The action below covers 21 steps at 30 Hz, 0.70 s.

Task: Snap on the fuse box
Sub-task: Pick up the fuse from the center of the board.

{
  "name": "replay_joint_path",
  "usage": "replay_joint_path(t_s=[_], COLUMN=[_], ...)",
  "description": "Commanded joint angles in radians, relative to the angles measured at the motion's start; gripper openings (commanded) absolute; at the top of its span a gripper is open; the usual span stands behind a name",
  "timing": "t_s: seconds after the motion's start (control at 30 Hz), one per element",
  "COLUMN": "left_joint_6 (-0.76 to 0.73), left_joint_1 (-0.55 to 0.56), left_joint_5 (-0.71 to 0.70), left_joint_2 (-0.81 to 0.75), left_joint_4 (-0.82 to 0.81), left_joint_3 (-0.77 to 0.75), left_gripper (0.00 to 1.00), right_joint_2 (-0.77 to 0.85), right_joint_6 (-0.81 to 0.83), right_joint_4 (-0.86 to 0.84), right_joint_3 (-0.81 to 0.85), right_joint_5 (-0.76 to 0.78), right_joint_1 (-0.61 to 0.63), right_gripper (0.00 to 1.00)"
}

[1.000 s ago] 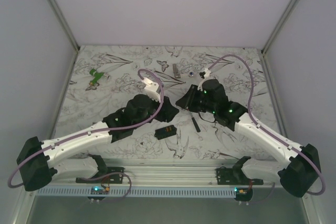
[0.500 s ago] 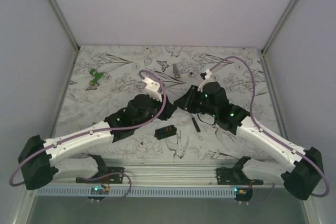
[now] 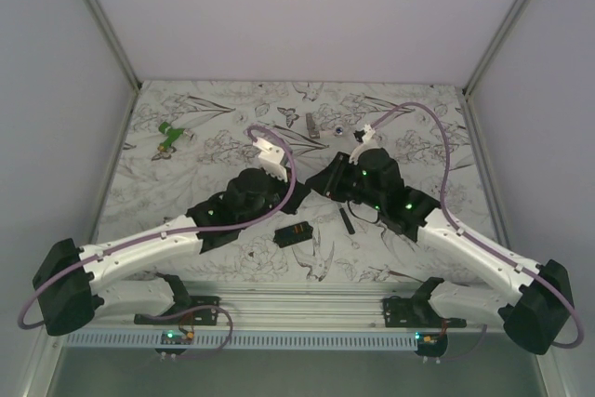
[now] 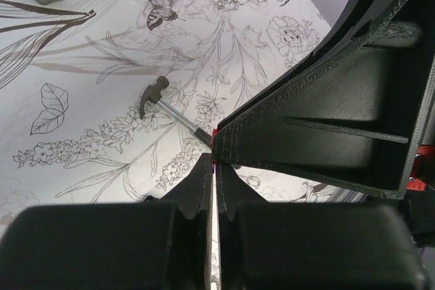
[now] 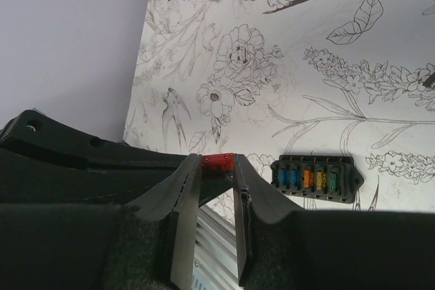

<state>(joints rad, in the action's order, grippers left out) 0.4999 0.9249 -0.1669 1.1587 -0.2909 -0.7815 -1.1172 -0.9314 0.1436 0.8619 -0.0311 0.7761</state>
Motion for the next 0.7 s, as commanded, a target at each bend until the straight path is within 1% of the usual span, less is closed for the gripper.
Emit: replay_joint_path(t_s=[0.0,0.03,0.13,0.17,0.23,0.3,0.4,0.53,0.67], left_joint_6=[-0.027,-0.035,-0.064,-0.076,-0.091,-0.105,-0.147,-0.210,-0.251], left_joint_1=[0.005,0.005,-0.008,-0.018,-0.047,-0.085,-0.134,-0.155,-0.158], left_joint_5=[-0.036,-0.036,-0.012,0.016,0.082,0.170,0.319,0.467,0.593], left_joint_2=[-0.007,-0.016,-0.048,-0.061,-0.085,-0.108,-0.140,-0.169,-0.175], left_joint_4=[-0.050,-0.050,-0.049,-0.047,-0.044,-0.041,-0.024,0.019,0.064], left_joint_3=[0.034,0.041,0.068,0.078,0.097,0.111,0.114,0.091,0.052], left_gripper=[0.00,0.00,0.00,0.00,0.00,0.00,0.00,0.00,0.00], right_joint_2=[0.029,0.034,0.060,0.071,0.089,0.104,0.123,0.145,0.155], right_joint_6=[-0.003,0.007,0.064,0.108,0.202,0.313,0.488,0.678,0.836], right_joint_4=[-0.051,-0.050,-0.033,-0.025,0.002,0.041,0.075,0.112,0.149], right_joint_3=[-0.027,-0.029,-0.024,-0.018,0.011,0.044,0.077,0.097,0.111], right_joint_5=[-0.013,-0.013,-0.005,-0.005,-0.018,-0.048,-0.140,-0.265,-0.380], right_joint_1=[0.020,0.020,0.019,0.017,0.012,0.005,-0.010,-0.019,-0.021], right_gripper=[0.29,0.32,0.47,0.51,0.57,0.58,0.57,0.56,0.54])
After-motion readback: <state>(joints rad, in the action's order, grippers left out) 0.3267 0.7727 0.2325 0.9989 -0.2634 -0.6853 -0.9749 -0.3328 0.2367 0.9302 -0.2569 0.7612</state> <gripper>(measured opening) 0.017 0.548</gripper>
